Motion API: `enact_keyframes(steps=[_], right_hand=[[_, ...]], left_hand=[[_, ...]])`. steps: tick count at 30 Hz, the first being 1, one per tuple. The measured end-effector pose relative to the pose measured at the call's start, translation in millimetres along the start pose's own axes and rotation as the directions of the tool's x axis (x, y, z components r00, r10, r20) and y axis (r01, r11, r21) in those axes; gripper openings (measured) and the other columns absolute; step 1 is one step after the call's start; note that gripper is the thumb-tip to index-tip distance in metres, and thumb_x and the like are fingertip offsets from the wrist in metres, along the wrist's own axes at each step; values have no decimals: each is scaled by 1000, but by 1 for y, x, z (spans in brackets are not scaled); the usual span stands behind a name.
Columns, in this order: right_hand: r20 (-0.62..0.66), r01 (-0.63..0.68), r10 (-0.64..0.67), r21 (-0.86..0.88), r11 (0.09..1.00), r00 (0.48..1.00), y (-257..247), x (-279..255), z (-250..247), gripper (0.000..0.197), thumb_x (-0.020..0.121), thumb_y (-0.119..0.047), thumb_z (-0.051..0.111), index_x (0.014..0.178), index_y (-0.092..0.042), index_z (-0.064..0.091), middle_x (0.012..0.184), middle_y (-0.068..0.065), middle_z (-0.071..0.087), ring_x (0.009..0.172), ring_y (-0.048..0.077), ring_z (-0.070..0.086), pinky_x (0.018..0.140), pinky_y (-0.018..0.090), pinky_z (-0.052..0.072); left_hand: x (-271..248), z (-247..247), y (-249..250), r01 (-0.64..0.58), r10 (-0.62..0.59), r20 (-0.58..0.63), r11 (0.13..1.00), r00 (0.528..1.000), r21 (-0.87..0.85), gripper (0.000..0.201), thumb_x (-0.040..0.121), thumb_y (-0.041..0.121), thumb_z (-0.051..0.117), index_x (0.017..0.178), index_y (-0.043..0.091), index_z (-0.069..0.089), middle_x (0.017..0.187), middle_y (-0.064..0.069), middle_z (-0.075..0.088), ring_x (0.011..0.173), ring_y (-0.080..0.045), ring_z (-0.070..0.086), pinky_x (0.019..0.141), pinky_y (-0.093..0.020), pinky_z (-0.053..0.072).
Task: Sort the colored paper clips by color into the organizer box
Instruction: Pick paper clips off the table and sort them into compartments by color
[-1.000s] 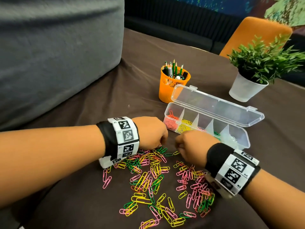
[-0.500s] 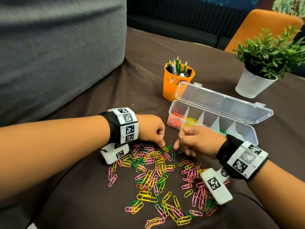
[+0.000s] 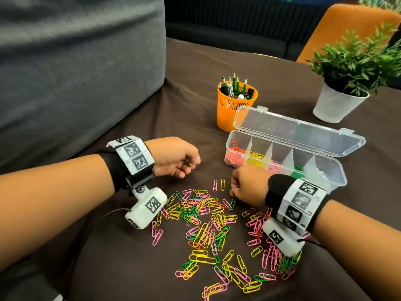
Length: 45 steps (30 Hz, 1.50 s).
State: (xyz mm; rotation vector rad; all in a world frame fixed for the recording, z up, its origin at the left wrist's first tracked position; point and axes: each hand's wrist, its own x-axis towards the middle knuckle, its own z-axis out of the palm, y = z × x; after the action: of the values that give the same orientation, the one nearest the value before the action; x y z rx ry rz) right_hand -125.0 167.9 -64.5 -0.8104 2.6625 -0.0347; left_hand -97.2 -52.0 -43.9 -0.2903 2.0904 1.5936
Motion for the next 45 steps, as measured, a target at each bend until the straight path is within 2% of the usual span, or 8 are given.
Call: enact_keyframes(steps=[4,8,13,23,30,35,41,45], right_hand=[[-16,-55,66,377,925,998,17,-4,-8,21,82,-14,62,67,-18,49,62,-4,56,62,16,52,61,28,42],[45,-80,79,850,521,996,23,-14,-14,15,79,3,46,82,-11,46,52,5,52,43,18,39,41,20,29],[-17,84,-82,294,952,996,11,-15,-4,10,80,-21,68,81,-23,58,69,-12,57,66,8,54,64,25,42],[55,54,-68,222,973,996,18,-22,-7,16,83,-27,60,70,-19,55,62,-7,53,59,11,49,61,26,43],[2,2,41,996,-90,999,50,-58,-13,15,56,-12,57,66,-18,47,59,9,47,35,8,27,38,10,18],[-19,74,215,965,-250,976,66,-74,-2,31,71,8,27,83,-12,48,62,9,42,37,10,26,38,15,16],[27,28,161,943,-331,987,74,-91,14,48,61,-10,52,107,0,61,65,5,42,44,10,30,39,21,19],[63,-2,199,956,-293,978,75,-93,22,45,79,-20,49,113,5,65,64,2,37,45,9,25,41,21,15]], left_hand=[[-13,3,-4,-226,210,107,699,972,678,3,81,21,76,82,21,73,56,17,62,54,1,54,56,-16,41],[-17,17,-15,-254,233,166,424,958,869,13,81,36,77,91,28,75,66,18,65,62,3,58,58,-16,39],[-14,27,-17,-215,280,127,310,951,926,13,83,41,72,86,28,72,71,13,67,66,-1,57,58,-21,38],[-26,18,-18,-177,239,109,285,965,942,13,82,22,65,92,29,70,69,18,57,67,0,52,64,-22,42],[-35,22,-8,-183,257,116,254,959,950,27,84,19,59,101,37,73,74,19,63,68,-2,54,64,-21,43],[-27,37,-8,-222,260,157,244,953,944,22,90,39,65,111,40,72,85,17,68,85,-6,61,71,-23,42],[-23,40,-6,-195,241,153,161,958,968,27,88,50,65,112,39,71,87,14,63,84,-10,58,72,-24,44],[-26,45,-11,-278,310,297,-104,903,955,27,97,44,49,111,32,69,107,8,65,99,-18,63,77,-30,50]])
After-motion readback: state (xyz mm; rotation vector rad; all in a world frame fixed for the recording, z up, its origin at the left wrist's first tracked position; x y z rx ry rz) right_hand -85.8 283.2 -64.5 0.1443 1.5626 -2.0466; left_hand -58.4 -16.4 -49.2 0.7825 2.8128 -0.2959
